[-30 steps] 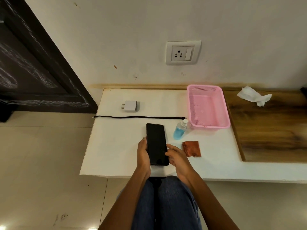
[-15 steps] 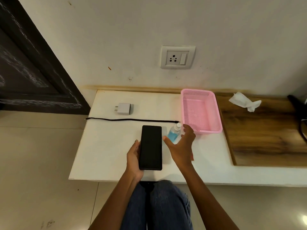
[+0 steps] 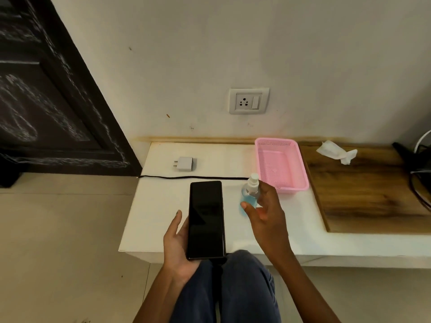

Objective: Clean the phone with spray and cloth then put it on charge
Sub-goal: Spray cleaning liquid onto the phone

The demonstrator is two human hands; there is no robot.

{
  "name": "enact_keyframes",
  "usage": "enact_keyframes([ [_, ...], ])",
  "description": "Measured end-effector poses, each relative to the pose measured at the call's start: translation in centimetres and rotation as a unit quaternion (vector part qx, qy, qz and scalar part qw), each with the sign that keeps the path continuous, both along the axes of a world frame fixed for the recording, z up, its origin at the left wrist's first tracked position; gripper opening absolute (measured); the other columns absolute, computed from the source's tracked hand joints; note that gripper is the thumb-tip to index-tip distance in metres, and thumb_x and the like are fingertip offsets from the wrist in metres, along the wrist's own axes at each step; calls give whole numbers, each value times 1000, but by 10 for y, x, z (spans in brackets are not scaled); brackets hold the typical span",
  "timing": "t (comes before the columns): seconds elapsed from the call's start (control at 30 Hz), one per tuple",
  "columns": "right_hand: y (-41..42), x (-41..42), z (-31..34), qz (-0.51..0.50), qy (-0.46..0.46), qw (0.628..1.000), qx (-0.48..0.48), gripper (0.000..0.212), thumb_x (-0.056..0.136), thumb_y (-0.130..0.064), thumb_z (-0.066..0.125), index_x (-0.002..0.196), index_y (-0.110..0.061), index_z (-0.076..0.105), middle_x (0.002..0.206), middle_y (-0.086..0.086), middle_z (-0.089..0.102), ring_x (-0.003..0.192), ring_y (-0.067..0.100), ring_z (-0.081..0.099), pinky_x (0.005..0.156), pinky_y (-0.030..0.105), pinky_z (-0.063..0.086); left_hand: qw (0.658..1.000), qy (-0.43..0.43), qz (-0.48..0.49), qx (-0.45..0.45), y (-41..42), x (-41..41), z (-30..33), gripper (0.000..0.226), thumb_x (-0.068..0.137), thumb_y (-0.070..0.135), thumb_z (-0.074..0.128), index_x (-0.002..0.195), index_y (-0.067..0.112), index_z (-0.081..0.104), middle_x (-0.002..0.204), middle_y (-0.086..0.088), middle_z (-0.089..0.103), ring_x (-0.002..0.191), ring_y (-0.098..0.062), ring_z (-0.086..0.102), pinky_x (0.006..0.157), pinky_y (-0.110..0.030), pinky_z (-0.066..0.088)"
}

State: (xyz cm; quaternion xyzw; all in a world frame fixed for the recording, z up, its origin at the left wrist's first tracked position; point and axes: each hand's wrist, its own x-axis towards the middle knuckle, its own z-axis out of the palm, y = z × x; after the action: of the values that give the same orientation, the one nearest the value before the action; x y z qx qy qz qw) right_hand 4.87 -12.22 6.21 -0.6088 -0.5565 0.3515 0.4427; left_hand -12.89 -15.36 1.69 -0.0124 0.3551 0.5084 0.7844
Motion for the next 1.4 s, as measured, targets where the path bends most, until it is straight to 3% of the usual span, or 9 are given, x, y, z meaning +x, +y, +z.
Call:
enact_keyframes([
  [0.1,-33,-7,26,36,33,999,6,43,85,-31,56,117,-52,35,126,-32,36,120,3,42,107,35,34,998,-59,-12,26,-19,-2,22,57,75,55,63,115,15,70,120,-20,67,107,-45,63,80,-54,55],
  [0.23,-72,-17,55,90,199,976,21,44,85,-34,52,125,-47,38,136,-23,38,121,-4,45,84,9,45,993,-104,-20,54,-41,-3,45,62,76,59,63,120,15,67,127,-21,62,114,-46,59,84,-56,52],
  [0.33,-89,-22,66,95,249,964,10,50,85,-34,57,128,-42,34,139,1,43,120,17,50,85,25,49,992,-101,-29,63,-54,-3,58,68,77,60,64,128,16,61,128,-21,61,115,-41,59,86,-54,52],
  [0.47,-106,-23,80,146,304,941,8,61,56,-53,78,111,-48,53,94,5,67,80,16,65,67,29,56,992,-77,-48,93,-67,-6,68,72,79,61,61,136,17,53,128,-20,58,118,-38,56,93,-52,49],
  [0.6,-124,-31,94,121,166,975,83,59,77,-43,64,126,-47,32,101,-33,56,86,4,65,69,18,54,991,-64,-63,102,-75,-10,70,76,75,61,67,136,17,52,139,-17,52,127,-37,50,109,-54,34],
  [0.73,-136,-34,95,117,51,979,160,72,81,-34,65,136,-50,20,120,-21,52,96,10,62,79,19,53,991,-56,-57,107,-79,-13,69,75,72,61,70,132,19,58,140,-19,52,127,-40,50,109,-56,34],
  [0.93,-139,-36,91,85,-98,954,271,72,83,-37,63,139,-38,18,136,-36,32,116,-15,41,91,16,45,991,-42,-53,114,-81,-12,74,74,68,63,71,127,20,62,130,-17,61,120,-39,57,96,-53,46],
  [1.17,-141,-37,87,58,-106,929,350,56,88,-39,55,133,-26,23,119,-2,49,106,4,50,90,12,44,991,-53,-49,115,-82,-12,76,76,67,62,72,127,18,62,130,-19,61,120,-40,56,101,-54,44],
  [1.4,-143,-38,92,72,-82,958,265,59,87,-33,57,138,-33,28,128,-37,39,118,-19,36,86,-3,34,982,-83,-76,151,-84,-10,86,69,83,63,55,131,13,58,128,-19,62,121,-36,57,97,-48,48],
])
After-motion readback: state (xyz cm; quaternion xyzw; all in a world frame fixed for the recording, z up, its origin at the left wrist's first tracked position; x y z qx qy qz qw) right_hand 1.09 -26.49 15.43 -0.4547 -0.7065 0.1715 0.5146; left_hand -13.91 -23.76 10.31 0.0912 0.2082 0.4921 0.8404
